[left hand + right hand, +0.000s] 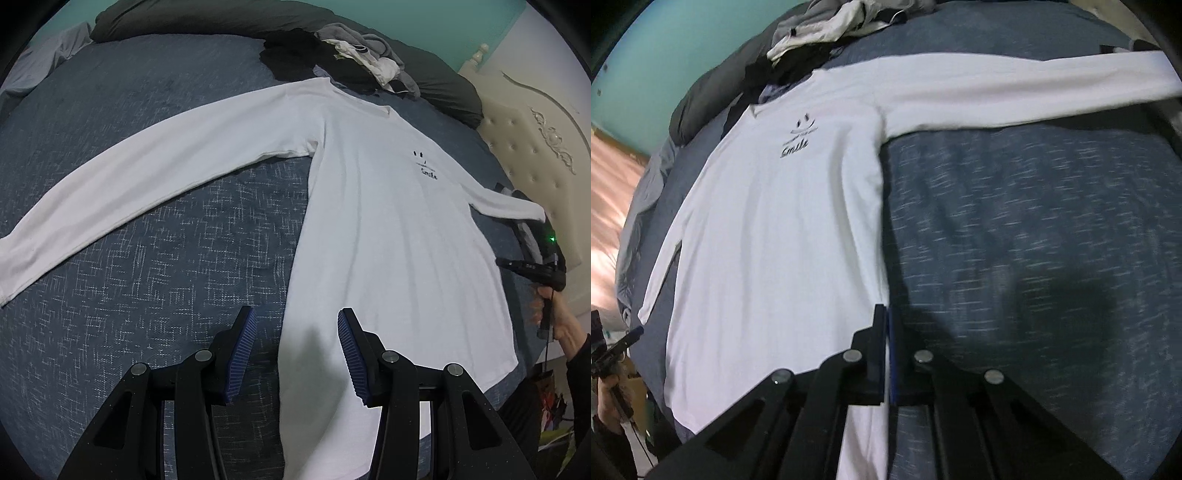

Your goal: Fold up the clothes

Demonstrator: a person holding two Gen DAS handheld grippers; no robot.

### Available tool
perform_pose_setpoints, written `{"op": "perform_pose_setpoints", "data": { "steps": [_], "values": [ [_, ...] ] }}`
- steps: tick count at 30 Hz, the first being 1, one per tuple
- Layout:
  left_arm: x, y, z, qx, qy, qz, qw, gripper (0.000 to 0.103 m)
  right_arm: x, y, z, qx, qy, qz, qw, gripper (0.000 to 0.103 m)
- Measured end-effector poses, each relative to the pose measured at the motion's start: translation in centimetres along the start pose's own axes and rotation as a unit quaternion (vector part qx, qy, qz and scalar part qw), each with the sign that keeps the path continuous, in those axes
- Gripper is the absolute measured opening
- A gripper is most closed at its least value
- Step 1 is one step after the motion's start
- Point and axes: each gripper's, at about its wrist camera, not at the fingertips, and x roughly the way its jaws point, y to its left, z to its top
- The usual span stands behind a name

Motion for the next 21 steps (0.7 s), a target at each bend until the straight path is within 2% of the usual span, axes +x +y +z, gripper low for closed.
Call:
{"op": "perform_pose_setpoints", "data": {
  "steps": [7,12,14,17,21],
  "values": [
    [0.3,0.1,0.0,-0.008,0.006,-0.007,0.9999,0.05,0.9,-1.8,-0.4,0.057,0.008,0.035,0.998,0.001],
    [-0.4,0.3,0.1,-0.008,0.005,-0.005,0.9999,0.05,-0.3,-1.2,-0.8,0.044,0.005,0.026,0.999,0.003],
    [-0.8,0.4,0.2,-0.006,0.005,-0.002,1.0,0.05,-1.0,-1.0,-1.1,0.037,0.01,0.025,0.999,0.009],
    [-1.2,0.9,0.1,-0.005,0.008,-0.001,1.0,0.05,-1.8,-0.4,-2.0,0.025,0.022,0.021,0.999,0.026],
    [-1.7,1.2,-0.2,-0.009,0.006,-0.004,0.9999,0.05,-1.3,1.0,-4.5,-0.003,0.058,-0.006,0.998,0.026]
  ]
}}
